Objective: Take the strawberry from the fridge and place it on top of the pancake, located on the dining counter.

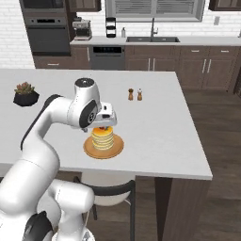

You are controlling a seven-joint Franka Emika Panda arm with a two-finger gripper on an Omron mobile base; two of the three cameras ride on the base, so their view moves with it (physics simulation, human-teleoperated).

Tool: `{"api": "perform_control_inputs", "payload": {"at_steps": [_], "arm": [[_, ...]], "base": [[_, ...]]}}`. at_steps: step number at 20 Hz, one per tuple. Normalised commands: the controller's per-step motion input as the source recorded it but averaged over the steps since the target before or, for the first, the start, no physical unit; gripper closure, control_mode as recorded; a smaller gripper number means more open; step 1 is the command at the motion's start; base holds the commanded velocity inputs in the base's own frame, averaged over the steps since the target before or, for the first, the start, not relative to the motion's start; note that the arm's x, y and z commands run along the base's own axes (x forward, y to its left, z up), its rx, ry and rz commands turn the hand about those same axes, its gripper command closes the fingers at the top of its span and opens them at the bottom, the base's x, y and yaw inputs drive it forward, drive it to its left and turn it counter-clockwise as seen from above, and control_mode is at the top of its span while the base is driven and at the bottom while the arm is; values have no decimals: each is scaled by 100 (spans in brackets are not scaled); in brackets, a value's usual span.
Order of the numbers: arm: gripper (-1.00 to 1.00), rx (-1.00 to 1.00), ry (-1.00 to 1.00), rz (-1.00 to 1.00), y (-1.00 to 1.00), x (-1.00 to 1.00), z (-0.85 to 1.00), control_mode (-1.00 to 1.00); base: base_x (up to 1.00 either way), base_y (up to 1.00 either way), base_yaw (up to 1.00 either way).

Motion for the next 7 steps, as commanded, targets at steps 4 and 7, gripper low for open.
{"api": "perform_control_inputs", "payload": {"at_steps": [4,7], "arm": [[-100,0,-3,0,0,-12,0,-100],[-100,0,0,0,0,-8,0,-100]], "base": [[0,0,0],[0,0,0]]}}
